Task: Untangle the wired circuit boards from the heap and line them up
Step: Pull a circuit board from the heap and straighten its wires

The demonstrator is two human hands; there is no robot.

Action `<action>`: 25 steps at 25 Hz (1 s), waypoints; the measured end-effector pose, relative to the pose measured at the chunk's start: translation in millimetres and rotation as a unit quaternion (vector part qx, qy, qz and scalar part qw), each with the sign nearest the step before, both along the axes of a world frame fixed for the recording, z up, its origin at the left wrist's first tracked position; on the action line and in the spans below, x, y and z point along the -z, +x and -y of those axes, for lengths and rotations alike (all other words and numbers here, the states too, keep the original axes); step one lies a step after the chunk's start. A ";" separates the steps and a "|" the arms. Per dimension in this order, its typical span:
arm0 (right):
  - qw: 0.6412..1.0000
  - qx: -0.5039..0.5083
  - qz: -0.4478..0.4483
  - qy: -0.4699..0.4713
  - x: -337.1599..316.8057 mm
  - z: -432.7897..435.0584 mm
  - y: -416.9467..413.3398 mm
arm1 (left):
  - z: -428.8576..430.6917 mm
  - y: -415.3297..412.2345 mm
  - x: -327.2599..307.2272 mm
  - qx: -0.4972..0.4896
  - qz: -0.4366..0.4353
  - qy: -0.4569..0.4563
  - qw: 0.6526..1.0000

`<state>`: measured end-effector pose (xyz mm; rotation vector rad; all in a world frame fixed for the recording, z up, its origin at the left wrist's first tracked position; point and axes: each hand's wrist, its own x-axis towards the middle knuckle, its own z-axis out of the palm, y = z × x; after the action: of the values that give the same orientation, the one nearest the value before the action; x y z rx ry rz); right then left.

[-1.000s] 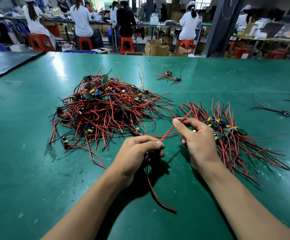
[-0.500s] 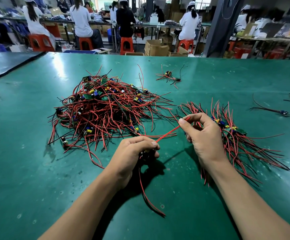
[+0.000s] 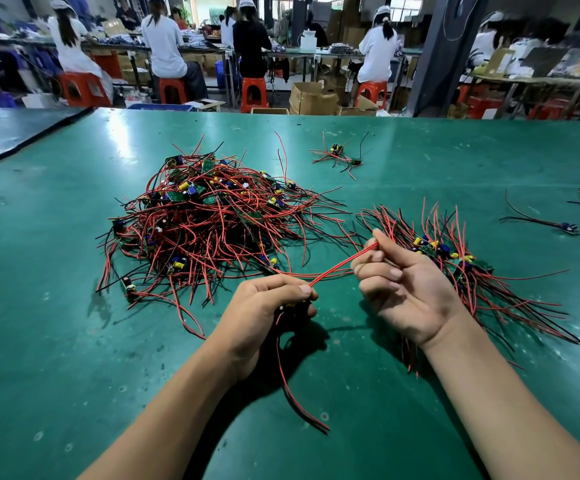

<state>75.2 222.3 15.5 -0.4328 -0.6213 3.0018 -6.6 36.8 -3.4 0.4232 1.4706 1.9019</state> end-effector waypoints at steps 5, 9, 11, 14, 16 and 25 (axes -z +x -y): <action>0.993 0.062 0.026 0.094 -3.1 2.8 -0.2 | 0.6 -0.4 -0.8 -0.008 0.006 -0.002 1.000; 0.965 0.127 0.060 0.224 2.8 5.0 -4.2 | 0.6 -0.6 -1.9 -0.008 0.002 -0.008 1.000; 0.951 0.104 0.066 0.284 5.8 8.4 -4.7 | 0.6 0.0 -2.4 -0.009 0.008 -0.009 1.000; 0.920 0.033 0.079 0.384 12.3 16.4 -3.6 | 0.1 0.8 -3.4 -0.029 0.016 0.004 0.999; 0.884 -0.004 0.078 0.461 16.7 24.9 -3.1 | 0.0 0.5 -5.2 -0.059 0.023 0.026 0.998; 0.812 -0.132 -0.019 0.568 13.1 39.8 2.7 | 2.1 -2.2 -12.6 -0.108 0.074 0.046 0.990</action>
<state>77.9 182.4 2.4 -0.1773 -2.3373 2.1704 -8.8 34.8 9.2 0.1641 1.3803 2.1292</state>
